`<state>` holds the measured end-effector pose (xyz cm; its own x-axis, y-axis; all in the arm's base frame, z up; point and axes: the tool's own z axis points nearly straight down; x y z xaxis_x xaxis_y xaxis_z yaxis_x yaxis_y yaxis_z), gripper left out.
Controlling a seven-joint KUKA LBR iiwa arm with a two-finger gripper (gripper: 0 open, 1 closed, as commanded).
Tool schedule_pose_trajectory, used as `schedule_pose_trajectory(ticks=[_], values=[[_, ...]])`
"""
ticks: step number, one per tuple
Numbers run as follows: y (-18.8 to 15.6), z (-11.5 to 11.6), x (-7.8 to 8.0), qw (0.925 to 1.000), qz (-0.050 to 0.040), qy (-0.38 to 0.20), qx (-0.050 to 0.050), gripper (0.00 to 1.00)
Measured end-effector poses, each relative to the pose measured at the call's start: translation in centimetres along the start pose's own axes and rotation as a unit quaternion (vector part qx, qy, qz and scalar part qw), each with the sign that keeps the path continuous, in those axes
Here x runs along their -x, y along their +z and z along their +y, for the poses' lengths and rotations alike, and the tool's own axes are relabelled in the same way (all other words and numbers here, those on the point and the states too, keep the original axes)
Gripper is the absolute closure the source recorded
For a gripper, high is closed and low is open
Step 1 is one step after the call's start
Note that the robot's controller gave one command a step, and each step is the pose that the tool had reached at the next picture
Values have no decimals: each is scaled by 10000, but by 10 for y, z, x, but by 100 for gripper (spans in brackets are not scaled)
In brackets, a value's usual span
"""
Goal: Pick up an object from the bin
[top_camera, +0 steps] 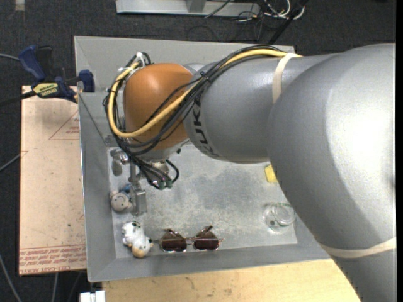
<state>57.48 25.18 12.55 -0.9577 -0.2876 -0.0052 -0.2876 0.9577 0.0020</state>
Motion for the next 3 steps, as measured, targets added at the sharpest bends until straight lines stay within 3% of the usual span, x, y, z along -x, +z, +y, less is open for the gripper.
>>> schedule_pose_trajectory(ticks=[1, 2, 3], values=[[58, -5, -4, 9998, 25, 196, -3, 0], [55, -2, 7, 9907, 9, -1364, 2, 100], [55, -2, 7, 9907, 10, -1363, 3, 100]])
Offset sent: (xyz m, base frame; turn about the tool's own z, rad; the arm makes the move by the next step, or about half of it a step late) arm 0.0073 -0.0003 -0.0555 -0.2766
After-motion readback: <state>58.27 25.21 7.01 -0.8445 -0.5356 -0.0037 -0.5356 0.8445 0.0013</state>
